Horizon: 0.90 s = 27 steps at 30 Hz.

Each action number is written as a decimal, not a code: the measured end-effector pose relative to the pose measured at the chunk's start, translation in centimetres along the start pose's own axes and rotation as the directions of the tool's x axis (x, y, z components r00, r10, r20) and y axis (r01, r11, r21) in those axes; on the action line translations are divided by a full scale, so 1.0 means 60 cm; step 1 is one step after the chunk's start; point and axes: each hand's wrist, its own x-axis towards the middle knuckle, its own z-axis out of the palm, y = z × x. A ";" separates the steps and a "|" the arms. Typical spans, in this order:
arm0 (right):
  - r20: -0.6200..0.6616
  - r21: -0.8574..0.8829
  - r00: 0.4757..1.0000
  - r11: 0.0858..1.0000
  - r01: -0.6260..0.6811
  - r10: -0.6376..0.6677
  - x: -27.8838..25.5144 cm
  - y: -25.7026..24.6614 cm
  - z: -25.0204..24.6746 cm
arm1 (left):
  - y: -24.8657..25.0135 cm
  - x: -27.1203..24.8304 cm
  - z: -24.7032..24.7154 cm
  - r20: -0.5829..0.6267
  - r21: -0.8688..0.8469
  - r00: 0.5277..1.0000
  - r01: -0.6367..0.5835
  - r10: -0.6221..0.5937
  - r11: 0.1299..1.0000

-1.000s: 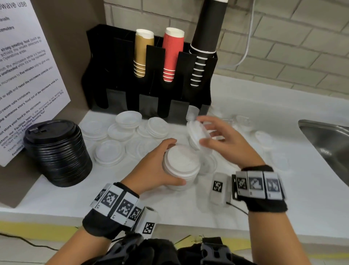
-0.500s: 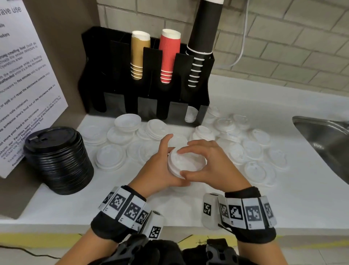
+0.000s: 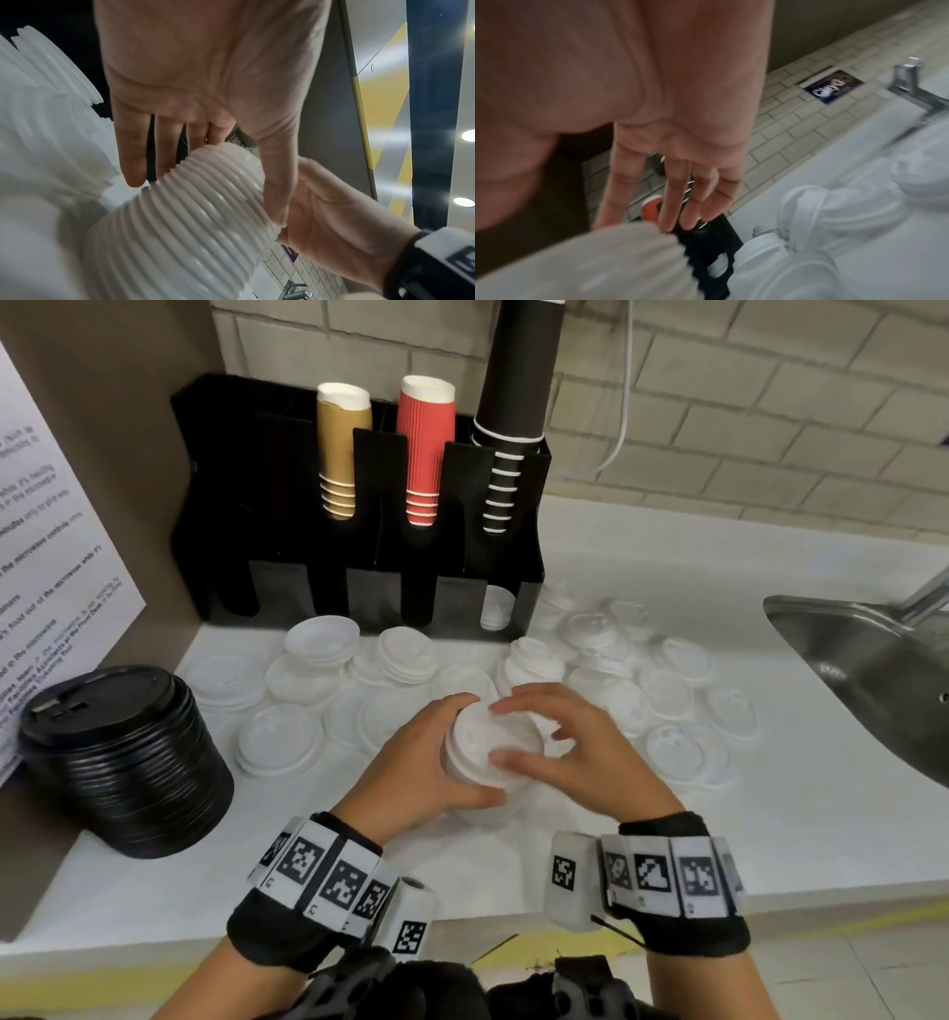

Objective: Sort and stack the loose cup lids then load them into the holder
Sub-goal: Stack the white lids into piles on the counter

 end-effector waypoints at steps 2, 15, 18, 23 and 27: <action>-0.168 0.042 0.984 0.998 -0.055 0.062 0.014 0.019 -0.023 | -0.001 0.001 -0.001 0.001 0.009 1.000 -0.001 0.001 1.000; 0.067 -0.718 0.898 0.646 -0.259 0.435 0.182 0.092 -0.031 | 0.003 0.006 -0.003 0.007 0.068 1.000 -0.007 0.007 0.998; 0.110 -0.713 0.888 0.658 -0.242 0.446 0.200 0.096 -0.021 | 0.003 0.006 -0.003 0.006 0.069 1.000 -0.014 0.014 0.998; 0.163 -0.723 0.893 0.667 -0.181 0.419 0.214 0.102 -0.012 | 0.003 0.005 -0.002 0.003 0.042 1.000 -0.014 0.014 0.999; 0.206 -0.688 0.898 0.710 -0.149 0.388 0.217 0.099 -0.016 | 0.003 0.005 0.000 0.000 0.042 1.000 -0.014 0.014 0.999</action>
